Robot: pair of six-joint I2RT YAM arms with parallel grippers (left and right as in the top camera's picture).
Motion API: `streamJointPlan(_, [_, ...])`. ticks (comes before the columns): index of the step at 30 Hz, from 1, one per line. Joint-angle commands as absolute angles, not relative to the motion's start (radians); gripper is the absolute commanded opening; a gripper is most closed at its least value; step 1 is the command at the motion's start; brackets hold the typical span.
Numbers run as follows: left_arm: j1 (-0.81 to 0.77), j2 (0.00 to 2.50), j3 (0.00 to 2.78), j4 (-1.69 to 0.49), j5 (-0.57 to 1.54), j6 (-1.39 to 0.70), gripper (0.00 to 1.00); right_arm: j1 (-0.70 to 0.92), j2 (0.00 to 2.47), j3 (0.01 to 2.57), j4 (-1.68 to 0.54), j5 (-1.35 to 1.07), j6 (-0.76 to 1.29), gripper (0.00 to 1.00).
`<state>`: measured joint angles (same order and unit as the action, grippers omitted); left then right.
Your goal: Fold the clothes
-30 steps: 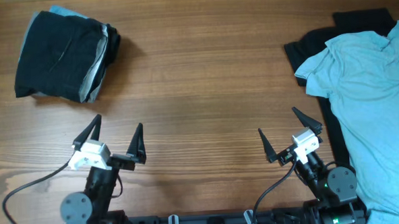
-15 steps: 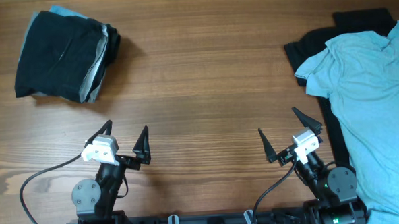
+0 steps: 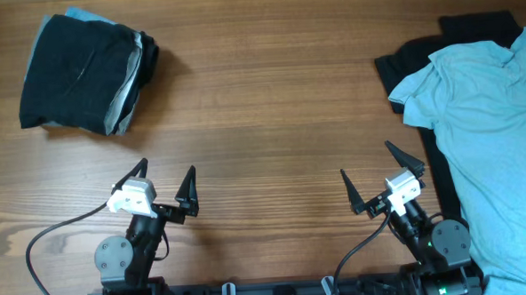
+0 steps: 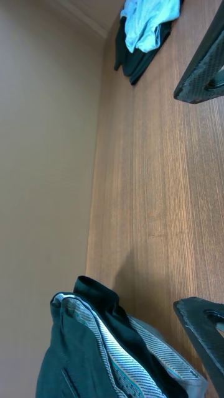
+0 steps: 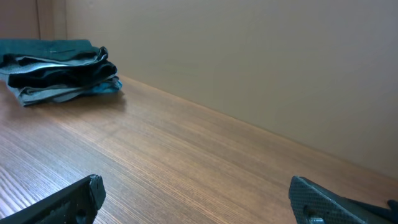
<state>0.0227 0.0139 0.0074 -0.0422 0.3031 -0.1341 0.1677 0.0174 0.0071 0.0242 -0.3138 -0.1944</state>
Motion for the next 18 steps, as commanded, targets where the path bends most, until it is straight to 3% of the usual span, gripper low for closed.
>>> streamJointPlan(1, [0.022,0.007,0.006,-0.049,0.294,-0.143,1.00,0.170,0.005,0.005,0.029,-0.314,-0.184,1.00])
streamJointPlan(18, [0.022,0.007,0.006,-0.049,0.294,-0.142,1.00,0.170,0.005,0.005,0.029,-0.314,-0.184,1.00])
